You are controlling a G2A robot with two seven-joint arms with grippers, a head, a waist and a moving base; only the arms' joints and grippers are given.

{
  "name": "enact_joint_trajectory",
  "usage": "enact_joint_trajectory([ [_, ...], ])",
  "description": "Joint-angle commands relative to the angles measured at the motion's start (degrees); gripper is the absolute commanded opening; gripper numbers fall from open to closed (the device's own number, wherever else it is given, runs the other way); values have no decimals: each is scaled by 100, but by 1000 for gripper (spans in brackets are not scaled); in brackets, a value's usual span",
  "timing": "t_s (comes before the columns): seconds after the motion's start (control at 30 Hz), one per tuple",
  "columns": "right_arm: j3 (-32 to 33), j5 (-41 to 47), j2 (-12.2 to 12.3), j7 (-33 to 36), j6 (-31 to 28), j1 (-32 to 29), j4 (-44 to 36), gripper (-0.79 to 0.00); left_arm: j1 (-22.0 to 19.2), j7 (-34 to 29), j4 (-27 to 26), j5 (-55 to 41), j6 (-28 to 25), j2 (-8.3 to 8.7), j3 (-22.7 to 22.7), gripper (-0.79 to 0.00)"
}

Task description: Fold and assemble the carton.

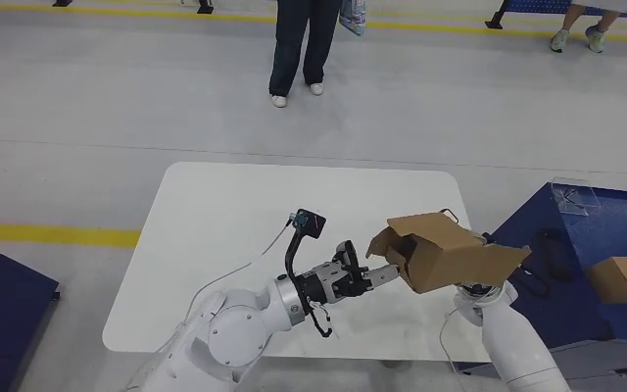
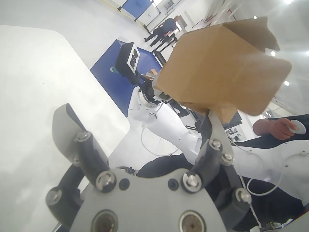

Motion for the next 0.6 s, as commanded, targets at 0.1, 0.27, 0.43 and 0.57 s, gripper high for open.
enact_joint_trajectory([
  [0.1,-78,11,34,28,-27,36,34,-785,-63,27,90,-15,24,-29,55,0],
  [0.27,-123,36,71,58,-57,89,69,-785,-85,-74,140,-45,156,-39,44,0],
  [0.43,-135,2,110,98,-97,144,99,-785,-120,-234,169,-7,254,-46,74,0],
  [0.57,46,-420,152,253,-354,266,259,-785,-4,-152,38,-170,234,-31,-108,0],
])
